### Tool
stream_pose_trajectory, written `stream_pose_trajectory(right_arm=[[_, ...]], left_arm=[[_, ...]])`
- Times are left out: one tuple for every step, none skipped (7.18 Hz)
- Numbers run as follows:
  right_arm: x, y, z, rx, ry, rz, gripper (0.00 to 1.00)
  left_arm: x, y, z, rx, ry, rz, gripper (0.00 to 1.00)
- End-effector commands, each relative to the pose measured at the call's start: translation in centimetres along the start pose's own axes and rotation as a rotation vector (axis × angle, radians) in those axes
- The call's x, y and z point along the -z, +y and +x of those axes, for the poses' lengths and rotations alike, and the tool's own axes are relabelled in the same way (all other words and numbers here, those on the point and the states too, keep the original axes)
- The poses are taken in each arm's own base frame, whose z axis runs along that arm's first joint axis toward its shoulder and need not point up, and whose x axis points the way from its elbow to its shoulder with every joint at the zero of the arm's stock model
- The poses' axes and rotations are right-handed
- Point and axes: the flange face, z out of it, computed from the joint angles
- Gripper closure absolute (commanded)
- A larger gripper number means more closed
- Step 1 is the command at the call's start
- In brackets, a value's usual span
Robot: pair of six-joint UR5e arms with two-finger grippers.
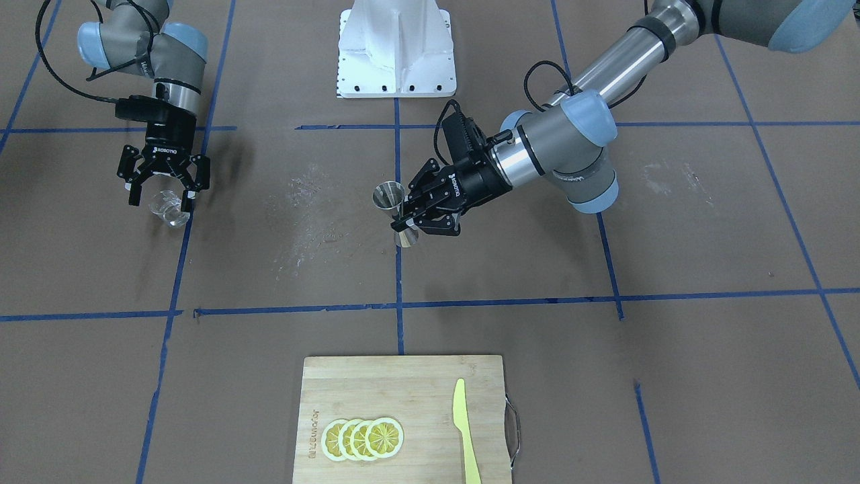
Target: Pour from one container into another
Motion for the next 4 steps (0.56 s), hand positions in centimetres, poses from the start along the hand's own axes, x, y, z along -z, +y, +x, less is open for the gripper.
stream_pose_trajectory(right_arm=[[-0.05, 0.46, 0.17, 0.012, 0.002, -0.001, 0.00], [-0.08, 0.61, 0.18, 0.015, 0.002, 0.005, 0.00], [-0.21, 0.98, 0.43, 0.024, 0.005, 0.004, 0.00], [-0.30, 1.37, -0.02, 0.024, 0.003, 0.005, 0.01]], left_arm=[[0.01, 0.02, 0.04, -0.001, 0.000, 0.001, 1.00], [0.14, 0.25, 0.07, 0.001, 0.000, -0.001, 1.00], [0.63, 0.32, 0.28, -0.001, 0.000, 0.003, 1.00], [1.01, 0.51, 0.43, -0.001, 0.000, 0.003, 1.00]])
